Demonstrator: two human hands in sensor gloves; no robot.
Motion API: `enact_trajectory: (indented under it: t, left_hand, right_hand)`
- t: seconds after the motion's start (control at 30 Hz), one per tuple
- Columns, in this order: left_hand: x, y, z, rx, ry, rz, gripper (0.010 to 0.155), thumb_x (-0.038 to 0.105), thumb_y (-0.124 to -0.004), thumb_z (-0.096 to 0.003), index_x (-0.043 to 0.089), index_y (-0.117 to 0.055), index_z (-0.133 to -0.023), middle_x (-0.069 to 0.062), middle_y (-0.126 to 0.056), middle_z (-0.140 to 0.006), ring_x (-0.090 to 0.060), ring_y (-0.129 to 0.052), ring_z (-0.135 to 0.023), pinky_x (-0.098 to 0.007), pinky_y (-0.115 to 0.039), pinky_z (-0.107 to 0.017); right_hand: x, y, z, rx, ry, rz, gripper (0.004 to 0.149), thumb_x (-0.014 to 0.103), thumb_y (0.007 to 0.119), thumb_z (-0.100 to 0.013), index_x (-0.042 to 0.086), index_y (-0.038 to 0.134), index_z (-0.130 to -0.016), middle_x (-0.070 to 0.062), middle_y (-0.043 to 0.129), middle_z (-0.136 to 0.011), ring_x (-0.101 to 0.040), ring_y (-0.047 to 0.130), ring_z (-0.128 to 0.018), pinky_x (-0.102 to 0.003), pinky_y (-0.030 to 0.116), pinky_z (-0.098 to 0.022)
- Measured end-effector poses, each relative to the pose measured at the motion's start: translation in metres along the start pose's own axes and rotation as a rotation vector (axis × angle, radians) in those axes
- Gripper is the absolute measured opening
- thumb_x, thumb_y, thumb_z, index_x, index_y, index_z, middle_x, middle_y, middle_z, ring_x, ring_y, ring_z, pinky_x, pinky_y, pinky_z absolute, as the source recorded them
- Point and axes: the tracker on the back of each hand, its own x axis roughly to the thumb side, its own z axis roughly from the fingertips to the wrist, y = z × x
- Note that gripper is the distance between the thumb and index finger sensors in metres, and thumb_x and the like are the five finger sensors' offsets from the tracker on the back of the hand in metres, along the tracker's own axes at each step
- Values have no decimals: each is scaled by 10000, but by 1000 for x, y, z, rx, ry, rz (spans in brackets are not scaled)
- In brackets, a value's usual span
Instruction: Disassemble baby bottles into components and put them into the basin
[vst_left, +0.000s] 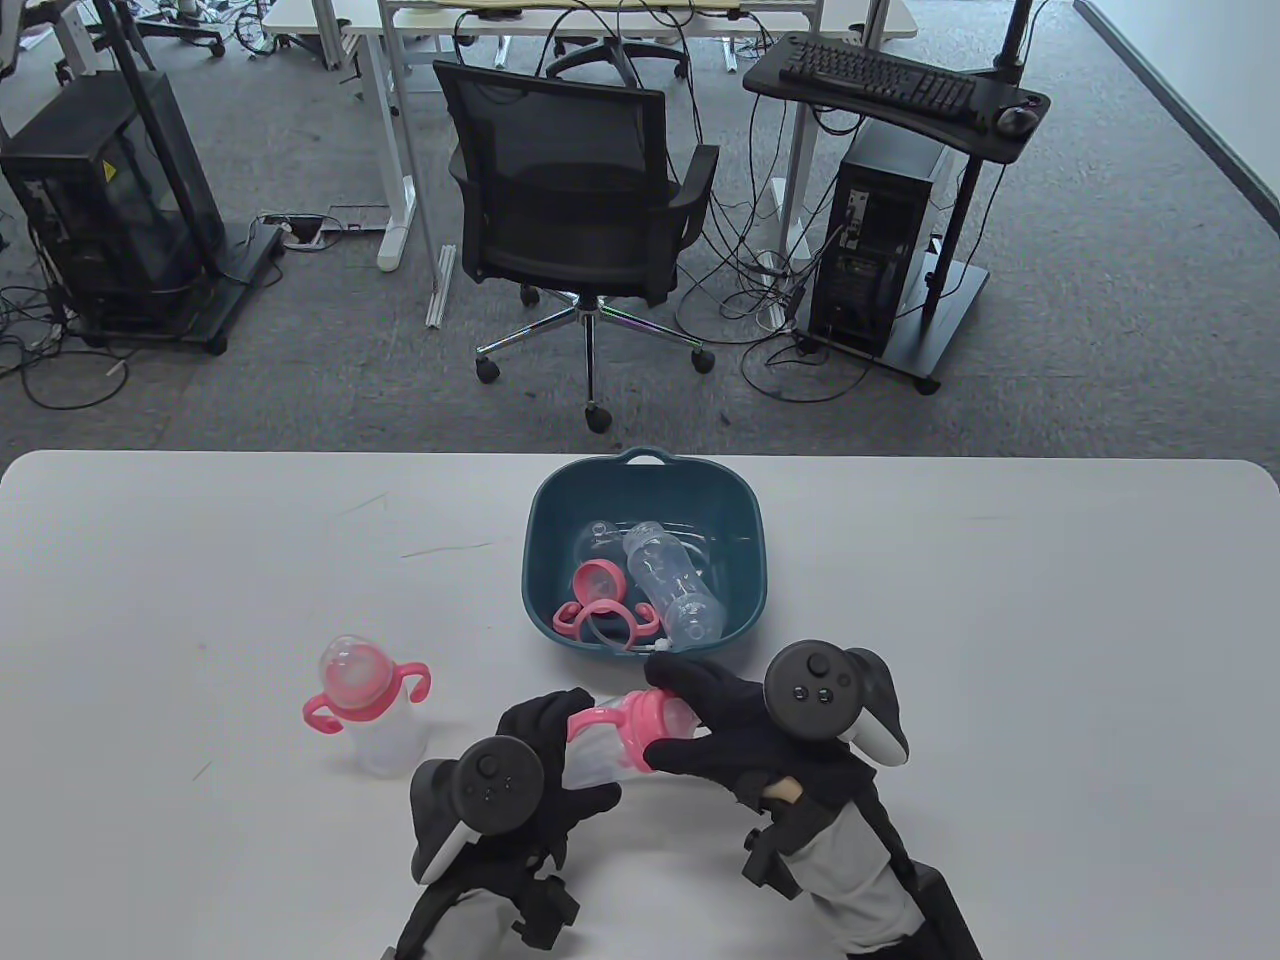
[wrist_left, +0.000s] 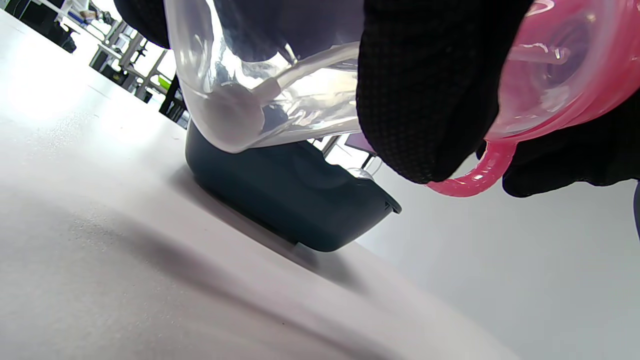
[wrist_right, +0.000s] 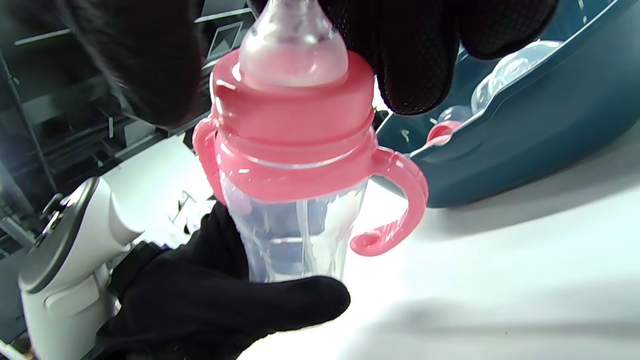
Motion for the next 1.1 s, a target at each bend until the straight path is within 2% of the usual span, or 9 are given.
enact_trajectory:
  t: [0.13, 0.2, 0.3, 0.4, 0.63, 0.77, 0.87, 0.93, 1.1]
  left_hand:
    - [0, 0, 0, 1, -3, 0, 921, 427, -998, -348, 328, -408, -1049, 12, -447, -1072, -303, -522, -1069, -622, -483, -740]
    - [1, 0, 0, 0, -9, -4, 921, 426, -998, -348, 326, -409, -1049, 13, -447, -1072, -302, -523, -1069, -622, -483, -740]
    - [3, 0, 0, -1, -17, -16, 921, 426, -999, -347, 327, -410, -1049, 12, -450, -1072, -303, -522, -1069, -623, -483, -740]
    - [3, -1, 0, -5, -16, -14, 922, 425, -1000, -346, 330, -410, -1048, 14, -449, -1072, -300, -523, -1070, -622, -483, -741]
    - [2, 0, 1, -5, -11, -16, 922, 423, -1001, -346, 330, -411, -1048, 14, -448, -1073, -302, -522, -1070, -623, -480, -743]
    - [2, -1, 1, -8, -6, -18, 922, 421, -1002, -346, 329, -412, -1048, 13, -448, -1073, -300, -522, -1071, -623, -479, -743]
    - [2, 0, 1, -5, -3, -15, 922, 422, -1001, -346, 331, -412, -1049, 14, -448, -1073, -300, -523, -1071, -622, -481, -743]
    - [2, 0, 1, -5, 0, -10, 921, 423, -1001, -345, 329, -413, -1049, 15, -449, -1073, -301, -522, -1071, -622, -481, -743]
    - [3, 0, 1, -9, -2, -15, 923, 421, -1002, -345, 329, -412, -1049, 14, -449, -1073, -302, -523, -1070, -623, -480, -743]
  right_hand:
    - [-3, -6, 3, -73, 45, 68, 809, 569, 802, -512, 49, 579, -1090, -288, 740, -990, -482, 873, -732, -656, 675, -537]
    - [-5, -5, 2, -63, 66, 92, 816, 599, 783, -510, 39, 607, -1076, -288, 788, -949, -462, 910, -688, -640, 703, -512]
    - [-6, -1, 0, -29, 81, 72, 807, 603, 778, -512, 28, 633, -1059, -283, 824, -907, -443, 936, -642, -628, 720, -492]
    - [-5, 1, -1, -11, 62, 26, 766, 554, 805, -516, 15, 654, -1039, -271, 853, -864, -413, 955, -597, -614, 732, -477]
    - [-1, 0, -1, 59, 14, -18, 747, 393, 907, -495, 90, 575, -1092, -258, 693, -1034, -488, 834, -765, -669, 639, -563]
    - [-1, 0, -1, 85, 15, -6, 761, 355, 918, -494, 121, 537, -1109, -223, 641, -1088, -504, 783, -831, -693, 606, -584]
    - [-1, -1, 0, 55, 26, 1, 828, 399, 912, -483, 111, 477, -1126, -228, 601, -1106, -515, 771, -839, -695, 602, -584]
    - [-1, -3, 1, 31, 35, 19, 843, 472, 879, -489, 106, 472, -1130, -238, 608, -1101, -519, 780, -827, -690, 610, -580]
    - [-3, -3, 2, -29, 75, 79, 854, 595, 797, -501, 58, 535, -1110, -284, 725, -1006, -490, 866, -733, -659, 674, -530]
